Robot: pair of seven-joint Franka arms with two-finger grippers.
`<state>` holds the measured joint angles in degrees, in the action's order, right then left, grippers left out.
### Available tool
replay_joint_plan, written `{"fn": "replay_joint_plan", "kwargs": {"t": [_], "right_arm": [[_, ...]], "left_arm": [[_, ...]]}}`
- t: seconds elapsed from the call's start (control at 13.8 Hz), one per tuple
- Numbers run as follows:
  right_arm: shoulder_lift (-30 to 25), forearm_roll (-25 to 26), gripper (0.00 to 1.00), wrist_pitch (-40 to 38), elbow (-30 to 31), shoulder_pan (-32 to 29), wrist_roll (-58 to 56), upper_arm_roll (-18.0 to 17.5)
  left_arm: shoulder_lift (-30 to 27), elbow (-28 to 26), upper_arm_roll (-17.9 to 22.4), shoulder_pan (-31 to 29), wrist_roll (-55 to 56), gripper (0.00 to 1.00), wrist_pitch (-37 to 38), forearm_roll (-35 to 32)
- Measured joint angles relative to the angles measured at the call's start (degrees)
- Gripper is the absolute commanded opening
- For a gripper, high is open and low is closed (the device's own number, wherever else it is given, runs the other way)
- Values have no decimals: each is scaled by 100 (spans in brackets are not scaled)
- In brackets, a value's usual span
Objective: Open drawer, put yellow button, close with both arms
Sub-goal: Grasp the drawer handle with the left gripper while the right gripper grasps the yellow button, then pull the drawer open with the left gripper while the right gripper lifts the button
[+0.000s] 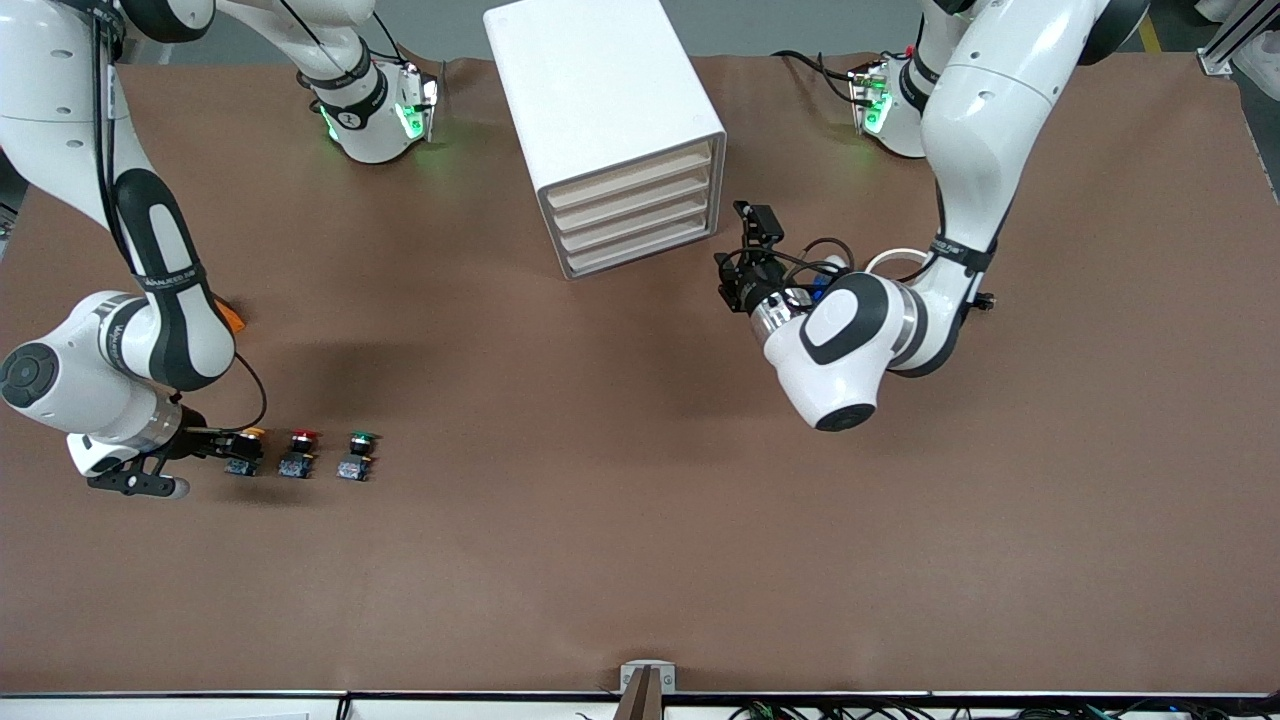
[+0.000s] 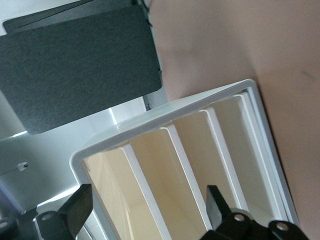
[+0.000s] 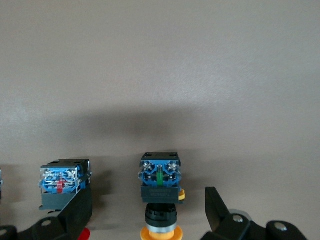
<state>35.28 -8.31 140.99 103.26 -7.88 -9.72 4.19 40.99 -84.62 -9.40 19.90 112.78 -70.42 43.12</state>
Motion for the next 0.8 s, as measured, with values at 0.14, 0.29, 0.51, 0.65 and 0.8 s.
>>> {"fn": "replay_joint_plan", "kwargs": {"t": [0.14,0.29,0.51,0.65,0.8], "right_arm": [[74,-85,100,25,0,-3,-62,1],[141,-90,100,162,0,-5,-73,1],[228,-92,100,265,0,-20,-76,5],[270,-92,100,287,0,-33,-79,7],[283,-92,66,309,0,-37,-83,7]], "left_arm": [[65,1,-1,124,212,81,2,160],[81,1,-2,231,278,70,14,208],[109,1,-2,339,391,63,36,211],[162,0,-2,401,530,63,45,257],[204,0,-3,475,728,63,56,410]]}}
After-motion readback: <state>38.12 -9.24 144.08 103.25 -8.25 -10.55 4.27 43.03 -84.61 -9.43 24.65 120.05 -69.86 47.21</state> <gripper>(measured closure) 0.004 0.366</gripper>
